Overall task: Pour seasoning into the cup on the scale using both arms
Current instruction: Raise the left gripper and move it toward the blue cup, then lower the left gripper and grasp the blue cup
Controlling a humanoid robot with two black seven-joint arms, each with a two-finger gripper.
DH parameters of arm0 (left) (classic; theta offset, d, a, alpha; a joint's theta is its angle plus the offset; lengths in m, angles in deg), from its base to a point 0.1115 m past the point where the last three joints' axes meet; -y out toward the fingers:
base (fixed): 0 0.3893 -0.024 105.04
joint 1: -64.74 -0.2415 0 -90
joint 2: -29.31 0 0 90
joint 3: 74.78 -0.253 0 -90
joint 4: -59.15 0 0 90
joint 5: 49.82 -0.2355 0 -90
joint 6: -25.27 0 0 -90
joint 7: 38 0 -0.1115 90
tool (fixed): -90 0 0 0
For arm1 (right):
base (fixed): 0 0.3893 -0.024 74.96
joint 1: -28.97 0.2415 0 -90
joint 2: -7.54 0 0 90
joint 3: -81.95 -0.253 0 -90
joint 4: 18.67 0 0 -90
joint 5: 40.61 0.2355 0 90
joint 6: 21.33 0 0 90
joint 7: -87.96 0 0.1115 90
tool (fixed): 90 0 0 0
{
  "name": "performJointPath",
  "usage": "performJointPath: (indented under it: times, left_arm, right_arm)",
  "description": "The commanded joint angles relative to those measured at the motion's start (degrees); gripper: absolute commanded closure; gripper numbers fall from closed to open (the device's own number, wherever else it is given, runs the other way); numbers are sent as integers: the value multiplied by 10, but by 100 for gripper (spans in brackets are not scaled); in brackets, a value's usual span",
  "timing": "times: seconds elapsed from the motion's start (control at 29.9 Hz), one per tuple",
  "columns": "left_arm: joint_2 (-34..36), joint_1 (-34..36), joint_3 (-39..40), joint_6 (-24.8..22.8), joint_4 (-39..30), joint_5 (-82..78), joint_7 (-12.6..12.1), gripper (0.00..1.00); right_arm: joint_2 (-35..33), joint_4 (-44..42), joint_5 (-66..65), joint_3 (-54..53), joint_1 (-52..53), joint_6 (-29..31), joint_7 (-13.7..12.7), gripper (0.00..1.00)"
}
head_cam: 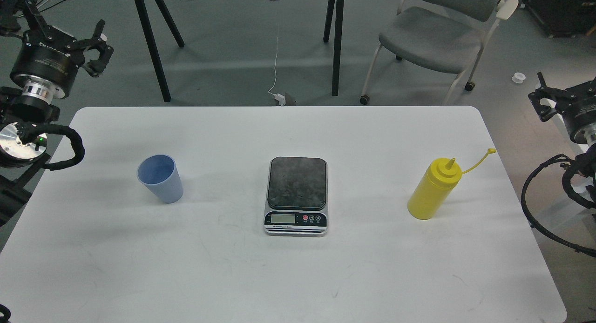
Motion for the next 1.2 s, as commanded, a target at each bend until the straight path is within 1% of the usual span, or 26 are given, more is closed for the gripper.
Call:
performJointPath:
  times: [0.0,0.23,0.27,0.33,0.37,0.4,0.47,0.5,0.63,0.7,0.84,1.0,1.07,1.17]
  left_arm:
    - [-3,-1,0,7,1,-1,0,0]
    - [-2,-12,4,-11,-1,0,7,0]
    - [3,-12,1,-17,-2,-1,3,0]
    - [12,-18,-2,-34,-16,-26,9,0]
    - [18,-20,-2,-34,-26,-59,12,0]
    - [26,-20,-1,-24,-37,-105,21,0]
    - [49,-21,-1,1,-57,-194,45,0]
    - [61,-23,-1,7,-73,-239,48,0]
    - [112,-35,-1,11,-135,-380,48,1]
    - [130,-39,-1,10,-150,-450,48,1]
    - [146,-39,1,13,-158,-636,48,1]
    - [144,-40,-1,29,-159,-870,48,1]
    - [142,-42,-2,51,-158,-959,48,2]
    - [137,-45,-35,117,-150,-1108,48,2]
  right_arm:
    - [-1,2,1,-6,-1,0,0,1]
    - [-2,18,1,-7,-2,0,1,1]
    - [-3,24,1,-7,-2,0,2,1]
    - [-4,36,1,-7,-2,0,3,1]
    - [-4,42,1,-7,-3,0,3,1]
    - [-3,49,1,-7,-4,0,4,1]
    - [0,64,1,-8,-8,0,4,1]
    - [2,76,1,-8,-14,0,4,1]
    - [1,107,1,-9,-27,0,9,1]
    - [-1,111,1,-13,-28,0,9,1]
    - [-5,111,1,-17,-32,0,9,1]
    - [-18,111,1,-24,-36,0,9,1]
    - [-19,110,1,-26,-40,0,9,1]
    - [-20,111,1,-27,-40,0,9,1]
